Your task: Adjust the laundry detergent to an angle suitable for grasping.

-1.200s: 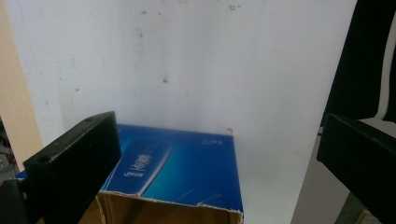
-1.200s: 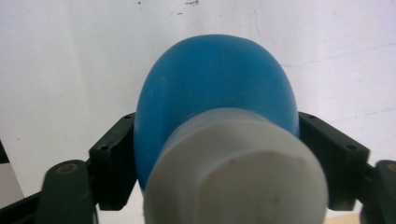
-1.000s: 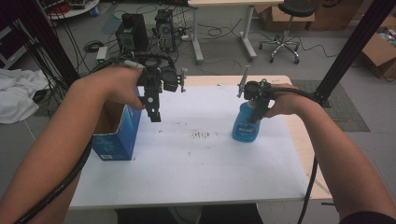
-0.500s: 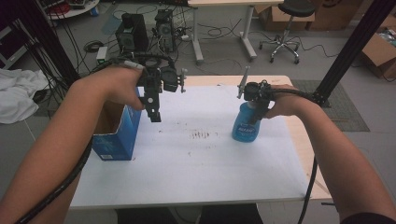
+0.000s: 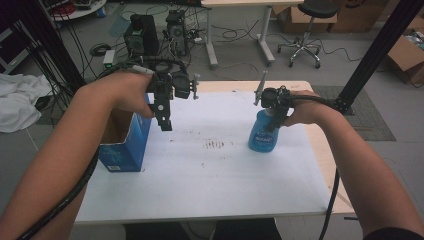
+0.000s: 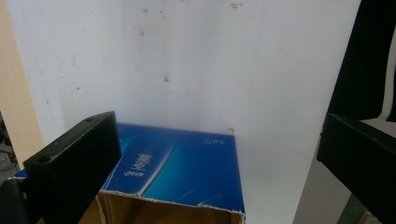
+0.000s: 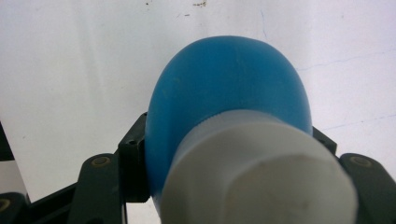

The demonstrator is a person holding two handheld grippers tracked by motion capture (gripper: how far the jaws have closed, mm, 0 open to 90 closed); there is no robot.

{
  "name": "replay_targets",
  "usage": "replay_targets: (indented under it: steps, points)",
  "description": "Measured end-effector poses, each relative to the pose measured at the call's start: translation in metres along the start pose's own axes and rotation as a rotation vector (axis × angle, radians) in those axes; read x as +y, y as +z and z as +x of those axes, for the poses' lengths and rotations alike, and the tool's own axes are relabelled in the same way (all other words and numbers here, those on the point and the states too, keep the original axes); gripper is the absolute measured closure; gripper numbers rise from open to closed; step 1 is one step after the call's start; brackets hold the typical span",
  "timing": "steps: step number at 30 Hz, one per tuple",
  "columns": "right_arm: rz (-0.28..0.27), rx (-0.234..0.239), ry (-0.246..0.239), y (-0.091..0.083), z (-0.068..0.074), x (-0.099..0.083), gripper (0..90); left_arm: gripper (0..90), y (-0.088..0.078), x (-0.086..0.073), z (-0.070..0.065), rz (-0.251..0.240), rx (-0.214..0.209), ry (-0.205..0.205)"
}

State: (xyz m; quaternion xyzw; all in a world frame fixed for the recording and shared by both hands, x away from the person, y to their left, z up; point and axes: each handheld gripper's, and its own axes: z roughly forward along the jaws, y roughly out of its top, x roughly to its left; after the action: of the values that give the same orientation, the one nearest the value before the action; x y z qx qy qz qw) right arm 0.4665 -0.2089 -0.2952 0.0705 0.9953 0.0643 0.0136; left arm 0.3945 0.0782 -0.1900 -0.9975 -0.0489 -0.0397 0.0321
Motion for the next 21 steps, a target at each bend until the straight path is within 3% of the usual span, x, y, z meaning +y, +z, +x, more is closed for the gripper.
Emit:
replay_targets:
  steps: [11,21]
  points:
    - [-0.019,0.001,-0.008,0.0001,0.0,-0.0019,38.0,0.1,0.0017,0.0015,0.0003,-0.005,0.002,0.002]
    - [-0.069,0.035,0.013,-0.0078,0.005,-0.0002,38.1,0.2,0.0034,0.0007,0.0004,0.002,0.004,-0.002]
